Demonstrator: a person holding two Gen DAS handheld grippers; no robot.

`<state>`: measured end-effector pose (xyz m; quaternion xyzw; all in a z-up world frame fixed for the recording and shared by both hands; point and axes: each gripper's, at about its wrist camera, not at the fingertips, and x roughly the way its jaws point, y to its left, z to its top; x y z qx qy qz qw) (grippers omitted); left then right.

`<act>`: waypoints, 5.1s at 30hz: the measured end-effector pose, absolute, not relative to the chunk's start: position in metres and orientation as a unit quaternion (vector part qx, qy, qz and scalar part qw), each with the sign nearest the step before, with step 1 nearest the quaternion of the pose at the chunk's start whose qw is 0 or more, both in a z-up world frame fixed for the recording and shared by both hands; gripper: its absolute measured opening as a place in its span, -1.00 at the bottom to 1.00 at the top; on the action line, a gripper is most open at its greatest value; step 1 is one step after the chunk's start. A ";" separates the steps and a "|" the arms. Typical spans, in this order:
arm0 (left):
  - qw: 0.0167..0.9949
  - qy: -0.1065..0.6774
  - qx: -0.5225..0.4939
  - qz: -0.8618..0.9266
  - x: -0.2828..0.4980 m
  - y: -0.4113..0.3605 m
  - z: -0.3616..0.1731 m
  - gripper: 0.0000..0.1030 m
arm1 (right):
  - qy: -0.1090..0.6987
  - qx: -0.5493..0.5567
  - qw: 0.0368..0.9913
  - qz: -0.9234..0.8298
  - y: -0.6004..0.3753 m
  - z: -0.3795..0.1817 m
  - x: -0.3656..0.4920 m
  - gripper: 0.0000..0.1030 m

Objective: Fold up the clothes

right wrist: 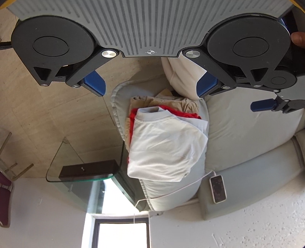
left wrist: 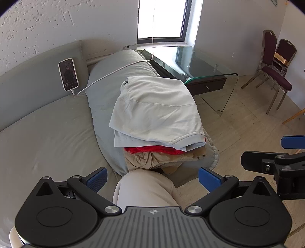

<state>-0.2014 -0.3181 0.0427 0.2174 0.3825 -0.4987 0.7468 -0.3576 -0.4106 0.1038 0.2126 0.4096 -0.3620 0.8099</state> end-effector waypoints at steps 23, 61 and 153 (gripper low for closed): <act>0.779 0.367 0.223 -0.457 -0.107 -0.437 -0.029 0.76 | 0.316 0.370 0.821 -0.298 -0.591 -0.026 -0.239 -0.13; 0.762 0.419 0.281 -0.407 -0.067 -0.444 -0.065 0.72 | 0.450 0.138 0.831 -0.296 -0.648 -0.043 -0.025 -0.05; 0.728 0.421 0.238 -0.486 -0.195 -0.350 0.099 0.98 | 0.472 0.248 0.776 -0.337 -0.459 0.137 -0.356 0.99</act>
